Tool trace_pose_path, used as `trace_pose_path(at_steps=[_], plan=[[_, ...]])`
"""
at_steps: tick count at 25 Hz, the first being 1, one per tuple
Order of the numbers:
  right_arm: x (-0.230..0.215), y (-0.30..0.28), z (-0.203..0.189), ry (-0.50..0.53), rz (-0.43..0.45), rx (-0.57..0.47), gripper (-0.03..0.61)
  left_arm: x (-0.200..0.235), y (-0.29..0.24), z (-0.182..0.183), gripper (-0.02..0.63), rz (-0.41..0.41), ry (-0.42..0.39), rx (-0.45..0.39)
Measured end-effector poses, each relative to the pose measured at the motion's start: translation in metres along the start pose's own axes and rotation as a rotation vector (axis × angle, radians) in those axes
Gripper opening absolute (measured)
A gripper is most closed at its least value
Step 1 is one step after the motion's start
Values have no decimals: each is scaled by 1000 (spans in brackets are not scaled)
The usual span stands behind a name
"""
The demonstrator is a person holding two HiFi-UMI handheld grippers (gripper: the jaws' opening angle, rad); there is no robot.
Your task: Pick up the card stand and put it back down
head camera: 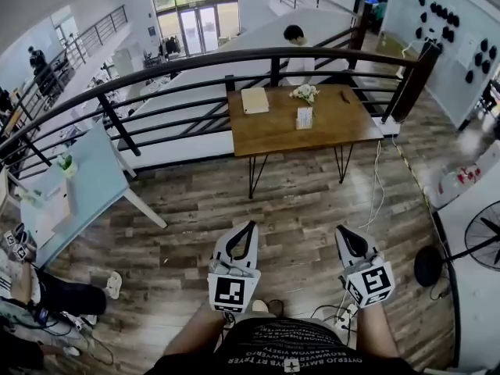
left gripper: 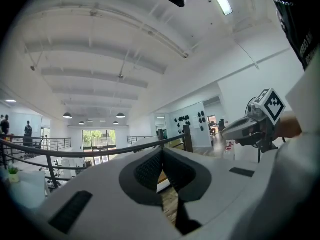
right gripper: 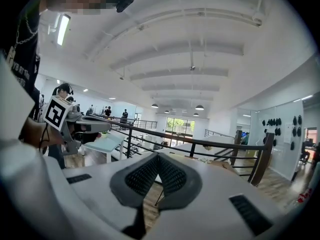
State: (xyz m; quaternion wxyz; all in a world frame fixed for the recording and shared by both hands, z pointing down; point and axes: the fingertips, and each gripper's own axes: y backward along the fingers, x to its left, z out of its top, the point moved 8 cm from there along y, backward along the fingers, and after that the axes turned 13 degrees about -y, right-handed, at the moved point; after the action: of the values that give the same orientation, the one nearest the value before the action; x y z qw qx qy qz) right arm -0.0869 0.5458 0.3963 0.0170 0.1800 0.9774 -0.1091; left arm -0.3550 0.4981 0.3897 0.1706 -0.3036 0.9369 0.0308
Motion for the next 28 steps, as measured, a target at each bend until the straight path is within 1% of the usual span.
trace_pose_path(at_steps=[4, 6, 10, 13, 19, 24, 28], plan=[[6, -9, 7, 21, -23, 12, 15, 14, -7, -6, 23, -17, 20, -9], [9, -9, 8, 16, -27, 16, 14, 17, -8, -7, 23, -26, 25, -13], [9, -1, 5, -5, -53, 21, 14, 13, -5, -11, 23, -54, 46, -18], [13, 2, 4, 2, -57, 17, 14, 12, -1, -16, 23, -75, 39, -10], [12, -6, -2, -12, -54, 13, 14, 16, -2, -28, 23, -61, 45, -5], [2, -10, -1, -27, -41, 2, 14, 16, -10, -21, 23, -52, 23, 9], [-13, -17, -2, -40, -31, -2, 15, 12, -24, -24, 23, -55, 21, 31]])
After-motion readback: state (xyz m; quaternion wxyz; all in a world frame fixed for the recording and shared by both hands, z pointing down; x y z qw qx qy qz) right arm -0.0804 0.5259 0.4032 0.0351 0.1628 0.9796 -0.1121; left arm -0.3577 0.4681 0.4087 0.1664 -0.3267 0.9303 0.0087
